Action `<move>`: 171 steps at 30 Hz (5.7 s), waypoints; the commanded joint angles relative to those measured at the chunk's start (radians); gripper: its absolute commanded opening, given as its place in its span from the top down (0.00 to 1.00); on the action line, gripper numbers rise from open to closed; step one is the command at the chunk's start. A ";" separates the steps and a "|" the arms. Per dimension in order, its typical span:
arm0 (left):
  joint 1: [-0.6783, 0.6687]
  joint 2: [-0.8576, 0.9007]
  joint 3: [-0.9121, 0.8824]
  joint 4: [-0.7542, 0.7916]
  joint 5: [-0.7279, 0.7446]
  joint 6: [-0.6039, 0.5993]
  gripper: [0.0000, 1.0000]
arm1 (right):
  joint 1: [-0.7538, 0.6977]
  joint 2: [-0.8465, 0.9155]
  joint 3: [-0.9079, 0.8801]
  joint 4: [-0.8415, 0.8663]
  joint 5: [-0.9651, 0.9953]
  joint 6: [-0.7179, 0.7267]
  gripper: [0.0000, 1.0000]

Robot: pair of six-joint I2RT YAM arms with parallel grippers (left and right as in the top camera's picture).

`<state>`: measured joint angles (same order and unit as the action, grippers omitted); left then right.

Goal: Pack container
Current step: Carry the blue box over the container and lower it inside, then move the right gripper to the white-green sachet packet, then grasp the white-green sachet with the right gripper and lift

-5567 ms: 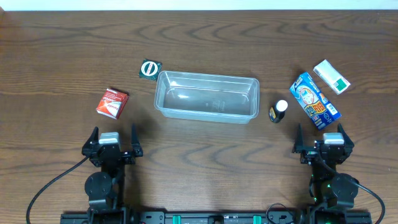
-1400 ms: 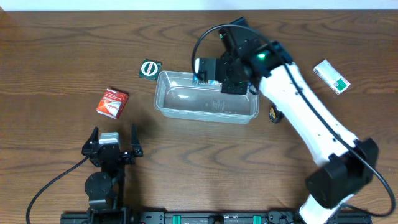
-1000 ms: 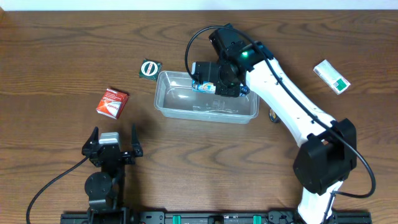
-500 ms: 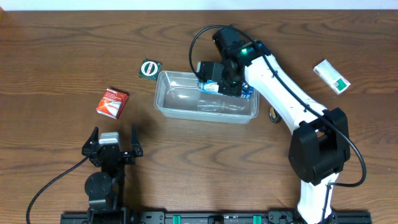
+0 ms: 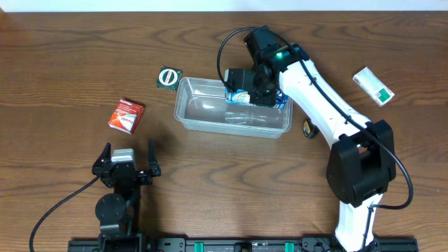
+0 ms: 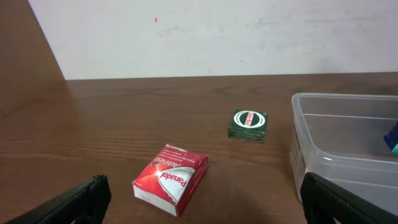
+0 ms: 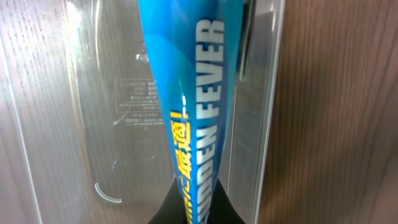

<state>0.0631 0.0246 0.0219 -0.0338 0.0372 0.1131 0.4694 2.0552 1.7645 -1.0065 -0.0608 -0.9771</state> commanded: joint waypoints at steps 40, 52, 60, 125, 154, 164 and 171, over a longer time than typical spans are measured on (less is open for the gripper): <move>-0.004 0.000 -0.018 -0.037 -0.027 0.018 0.02 | 0.148 -0.075 0.027 -0.138 0.089 0.123 0.72; -0.004 0.000 -0.018 -0.037 -0.027 0.018 0.02 | 0.031 -0.215 0.052 -0.161 0.191 0.475 0.48; -0.004 0.000 -0.018 -0.037 -0.027 0.018 0.02 | -0.178 -0.217 0.052 -0.314 0.045 0.658 0.47; -0.004 0.000 -0.018 -0.037 -0.027 0.018 0.02 | -0.784 0.249 0.033 0.168 0.000 0.257 0.28; -0.004 0.000 -0.018 -0.037 -0.027 0.018 0.02 | -0.642 0.049 0.275 -0.078 -0.043 0.351 0.64; -0.004 0.000 -0.018 -0.037 -0.027 0.018 0.02 | -0.358 -0.120 0.291 -0.121 -0.199 0.324 0.66; -0.004 0.000 -0.018 -0.037 -0.027 0.018 0.02 | -0.130 -0.120 0.284 -0.190 -0.198 0.232 0.64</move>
<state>0.0631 0.0246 0.0219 -0.0338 0.0372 0.1131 0.2802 1.9358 2.0472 -1.1790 -0.2352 -0.6876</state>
